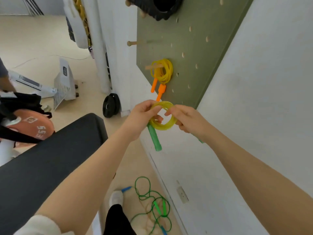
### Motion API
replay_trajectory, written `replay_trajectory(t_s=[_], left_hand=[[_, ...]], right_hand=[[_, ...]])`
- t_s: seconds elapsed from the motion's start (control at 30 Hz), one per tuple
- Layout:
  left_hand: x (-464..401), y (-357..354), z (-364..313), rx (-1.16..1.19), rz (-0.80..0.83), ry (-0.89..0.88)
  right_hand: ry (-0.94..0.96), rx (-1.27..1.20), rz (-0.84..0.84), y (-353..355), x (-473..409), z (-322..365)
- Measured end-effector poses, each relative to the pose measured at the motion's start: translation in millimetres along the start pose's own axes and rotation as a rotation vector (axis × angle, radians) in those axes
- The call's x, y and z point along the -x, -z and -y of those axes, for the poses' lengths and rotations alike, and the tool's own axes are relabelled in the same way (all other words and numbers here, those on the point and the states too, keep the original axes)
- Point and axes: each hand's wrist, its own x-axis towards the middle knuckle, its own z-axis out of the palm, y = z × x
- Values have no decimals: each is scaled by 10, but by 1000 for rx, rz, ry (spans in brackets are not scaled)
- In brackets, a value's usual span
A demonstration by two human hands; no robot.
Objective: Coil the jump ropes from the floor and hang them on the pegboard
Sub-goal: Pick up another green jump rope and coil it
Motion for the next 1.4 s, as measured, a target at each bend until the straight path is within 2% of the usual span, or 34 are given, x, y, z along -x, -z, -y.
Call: replay_trajectory(t_s=[0.13, 0.3, 0.5, 0.67, 0.87, 1.0, 1.13, 1.27, 1.4], left_hand=[[-714, 499, -123, 4, -2, 8], [-1667, 1301, -236, -28, -47, 2], [-2828, 2153, -158, 5, -112, -7], [-3682, 2435, -140, -30, -126, -117], [-4424, 2408, -129, -46, -35, -269], [-4720, 2272, -163, -96, 102, -227], [-4904, 2188, -213, -208, 218, -179], [-4993, 2246, -180, -478, 207, -192], [-4972, 2215, -122, -414, 175, -138]], right_hand=[[-50, 0, -62, -156, -863, 211], [-15, 62, -75, -416, -2049, 511], [-50, -84, -217, -757, -3364, 722], [-51, -53, -393, -848, -4180, 738], [-52, 102, -582, -728, -4579, 705], [-114, 269, -679, -524, -4679, 637], [-190, 398, -677, -410, -4714, 592], [-221, 470, -641, -455, -4772, 596], [-253, 576, -705, -451, -4807, 576]])
